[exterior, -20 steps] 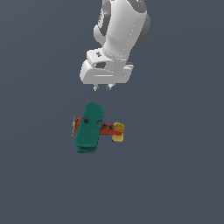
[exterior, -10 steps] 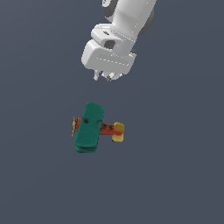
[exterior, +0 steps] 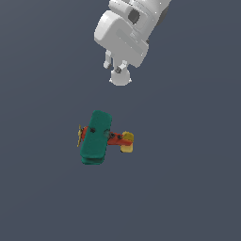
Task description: Pick up the object and move it to a goal position.
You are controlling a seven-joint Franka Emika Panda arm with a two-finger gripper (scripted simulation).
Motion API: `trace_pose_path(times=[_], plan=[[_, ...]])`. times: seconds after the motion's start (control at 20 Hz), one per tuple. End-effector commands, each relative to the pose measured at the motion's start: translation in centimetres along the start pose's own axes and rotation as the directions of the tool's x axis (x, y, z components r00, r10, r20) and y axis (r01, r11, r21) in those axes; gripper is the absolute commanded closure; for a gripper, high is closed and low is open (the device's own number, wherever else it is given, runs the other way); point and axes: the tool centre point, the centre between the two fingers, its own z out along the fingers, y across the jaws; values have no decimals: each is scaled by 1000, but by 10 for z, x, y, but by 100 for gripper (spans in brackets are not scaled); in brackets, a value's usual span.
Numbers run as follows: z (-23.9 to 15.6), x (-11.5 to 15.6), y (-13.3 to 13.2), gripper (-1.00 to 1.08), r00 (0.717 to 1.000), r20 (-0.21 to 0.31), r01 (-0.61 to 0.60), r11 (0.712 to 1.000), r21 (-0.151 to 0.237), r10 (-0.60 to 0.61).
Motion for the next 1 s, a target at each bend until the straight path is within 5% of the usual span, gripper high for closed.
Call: trace_pose_path(times=[0.0, 0.5, 0.95], plan=[[-14, 0, 6, -20, 999, -10, 30, 998, -56, -31], [-72, -1, 25, -20, 987, -2, 151, 947, -283, -158], [-121, 0, 32, -20, 961, 70, 267, 839, -474, -267]])
